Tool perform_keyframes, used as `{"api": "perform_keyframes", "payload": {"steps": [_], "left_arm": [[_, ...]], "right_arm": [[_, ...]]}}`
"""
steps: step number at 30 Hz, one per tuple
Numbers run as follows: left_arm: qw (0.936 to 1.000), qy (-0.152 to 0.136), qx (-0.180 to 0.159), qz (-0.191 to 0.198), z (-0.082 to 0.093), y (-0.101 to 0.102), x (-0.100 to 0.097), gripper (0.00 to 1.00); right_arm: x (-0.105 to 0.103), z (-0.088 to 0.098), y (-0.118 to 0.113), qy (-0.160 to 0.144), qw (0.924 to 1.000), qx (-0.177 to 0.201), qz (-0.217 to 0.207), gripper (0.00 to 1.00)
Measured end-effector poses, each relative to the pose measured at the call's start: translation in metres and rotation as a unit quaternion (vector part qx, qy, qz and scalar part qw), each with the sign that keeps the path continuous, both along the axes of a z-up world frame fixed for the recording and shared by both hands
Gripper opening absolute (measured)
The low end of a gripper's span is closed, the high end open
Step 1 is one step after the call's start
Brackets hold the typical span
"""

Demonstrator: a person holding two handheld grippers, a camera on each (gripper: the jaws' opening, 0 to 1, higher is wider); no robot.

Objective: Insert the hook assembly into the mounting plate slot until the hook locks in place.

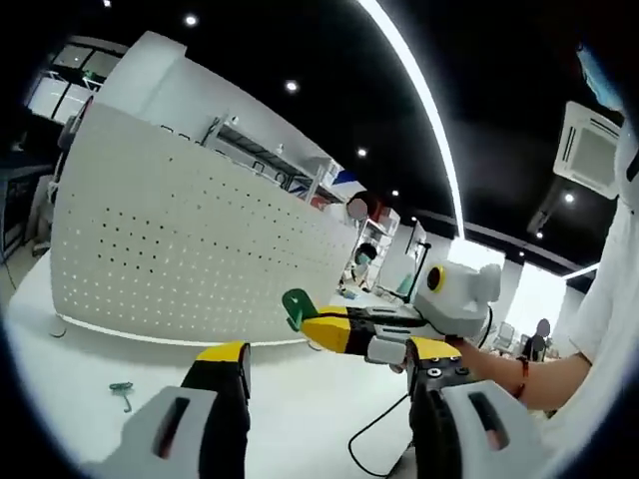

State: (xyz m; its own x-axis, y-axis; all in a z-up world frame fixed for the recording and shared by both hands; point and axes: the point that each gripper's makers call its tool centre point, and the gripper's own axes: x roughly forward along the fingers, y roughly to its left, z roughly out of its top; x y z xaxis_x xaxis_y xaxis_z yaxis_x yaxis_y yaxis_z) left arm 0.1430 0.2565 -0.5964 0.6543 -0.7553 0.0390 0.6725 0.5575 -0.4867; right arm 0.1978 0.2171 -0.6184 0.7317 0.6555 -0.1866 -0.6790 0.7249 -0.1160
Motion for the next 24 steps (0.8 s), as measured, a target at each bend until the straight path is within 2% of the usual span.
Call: {"api": "perform_keyframes", "payload": {"steps": [6,8,11,14,18,24], "left_arm": [[0.9999,0.013,-0.002,0.009,-0.005,0.004,0.002,0.64],[0.9995,0.024,-0.016,0.01,-0.005,0.004,0.002,0.63],[0.9987,0.025,-0.041,0.016,0.0,0.006,0.004,0.6],[0.9974,0.045,-0.056,0.01,-0.002,0.005,0.005,0.59],[0.9969,0.046,-0.064,0.009,-0.001,0.003,0.005,0.57],[0.9937,0.055,-0.097,0.009,0.004,0.002,0.006,0.52]], "right_arm": [[-0.004,0.002,0.003,0.0,1.0,0.005,0.006,0.01],[-0.006,0.002,0.006,0.002,0.9999,0.009,0.01,0.01],[-0.007,0.001,0.008,0.001,0.9999,0.008,0.012,0.01],[-0.008,0.002,0.009,0.002,0.9998,0.014,0.012,0.01],[-0.009,0.004,0.012,0.0,0.9997,0.017,0.015,0.01],[-0.013,0.008,0.018,-0.002,0.9993,0.027,0.023,0.01]]}}
